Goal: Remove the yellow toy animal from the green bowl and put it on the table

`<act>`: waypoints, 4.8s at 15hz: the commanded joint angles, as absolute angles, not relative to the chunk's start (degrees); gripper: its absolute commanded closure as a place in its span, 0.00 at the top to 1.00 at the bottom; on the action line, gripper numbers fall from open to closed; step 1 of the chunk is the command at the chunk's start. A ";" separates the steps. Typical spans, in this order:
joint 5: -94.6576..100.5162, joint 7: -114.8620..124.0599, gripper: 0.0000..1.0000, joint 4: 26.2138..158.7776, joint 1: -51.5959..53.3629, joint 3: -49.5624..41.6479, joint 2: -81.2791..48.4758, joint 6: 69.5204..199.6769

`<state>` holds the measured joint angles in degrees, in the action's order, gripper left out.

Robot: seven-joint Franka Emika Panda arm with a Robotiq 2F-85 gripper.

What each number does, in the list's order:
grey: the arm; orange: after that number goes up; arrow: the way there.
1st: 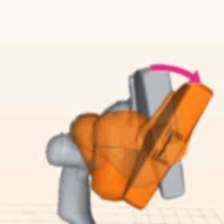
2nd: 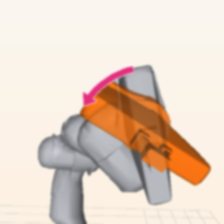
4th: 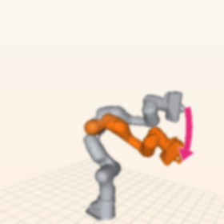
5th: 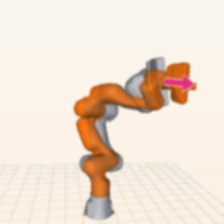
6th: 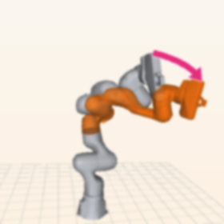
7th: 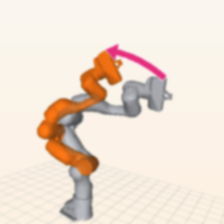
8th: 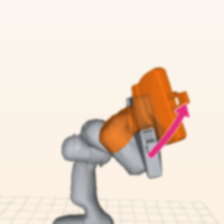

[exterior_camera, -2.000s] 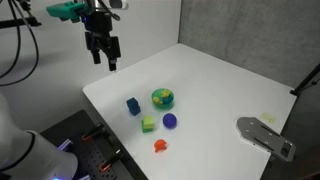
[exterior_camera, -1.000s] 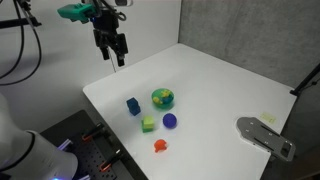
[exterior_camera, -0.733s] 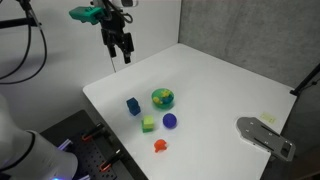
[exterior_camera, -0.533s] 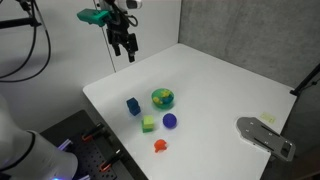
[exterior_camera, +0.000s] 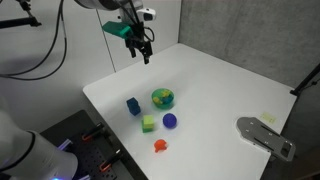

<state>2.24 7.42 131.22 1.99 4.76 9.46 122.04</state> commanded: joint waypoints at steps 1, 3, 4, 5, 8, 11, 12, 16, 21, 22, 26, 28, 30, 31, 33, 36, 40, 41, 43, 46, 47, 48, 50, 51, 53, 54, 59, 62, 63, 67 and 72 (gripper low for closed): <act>3.69 8.54 1.00 126.41 2.04 4.58 1.85 125.34; 4.25 9.47 1.00 124.99 2.05 4.26 -1.82 127.35; 4.46 9.85 1.00 124.35 2.09 4.01 -3.50 128.20; 4.71 10.32 1.00 123.85 2.18 3.75 -5.23 129.13; 6.22 12.94 1.00 122.69 2.60 2.73 -10.54 133.33; 7.48 15.57 1.00 121.71 3.24 1.47 -15.34 136.32; 7.33 16.00 1.00 121.35 3.43 1.08 -16.89 136.85; 6.17 17.69 1.00 119.19 4.18 -0.49 -21.63 136.17; 5.81 16.25 1.00 120.48 4.23 -0.67 -21.57 137.56; 7.09 18.67 1.00 119.45 5.00 -1.58 -22.95 136.83; 5.12 17.75 1.00 118.05 4.77 -1.66 -27.41 137.55; 3.85 17.34 1.00 117.17 4.55 -1.45 -29.85 138.09; 2.16 17.00 1.00 116.12 4.30 -1.14 -32.15 139.34; 0.83 16.42 1.00 115.58 3.97 -0.71 -33.16 140.49; -1.54 16.22 1.00 114.35 3.76 -0.31 -34.98 142.32; -3.10 17.00 1.00 112.80 4.38 -0.83 -37.23 144.64; -3.85 17.28 1.00 111.45 4.69 -1.16 -39.82 147.38; -4.25 17.14 1.00 111.14 4.54 -1.01 -40.54 147.78; -4.63 17.21 1.00 110.58 4.64 -1.05 -41.61 147.92; -5.04 17.29 1.00 109.88 4.74 -1.02 -42.68 147.45; -5.23 17.23 1.00 109.70 4.72 -0.94 -42.95 147.45; -5.45 16.95 1.00 109.54 4.59 -0.72 -43.27 147.58; -5.90 16.50 1.00 109.06 4.29 -0.27 -43.85 147.30; -6.14 16.35 1.00 108.84 4.18 -0.08 -44.11 146.96; -6.81 16.27 0.74 108.36 3.99 0.19 -44.45 146.12; -7.09 16.42 0.66 108.15 3.96 0.19 -44.45 145.49; -8.15 16.27 0.25 107.63 3.46 0.20 -42.70 144.41; -8.91 16.02 0.16 107.43 3.11 0.41 -40.95 143.43; -9.16 15.68 0.16 107.54 2.87 0.62 -40.11 142.92; -11.15 13.81 0.13 107.79 1.02 1.88 -36.45 140.26; -13.21 12.85 0.13 107.23 -1.58 1.12 -32.97 138.48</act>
<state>-11.06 15.19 107.37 0.72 0.95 -35.32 140.59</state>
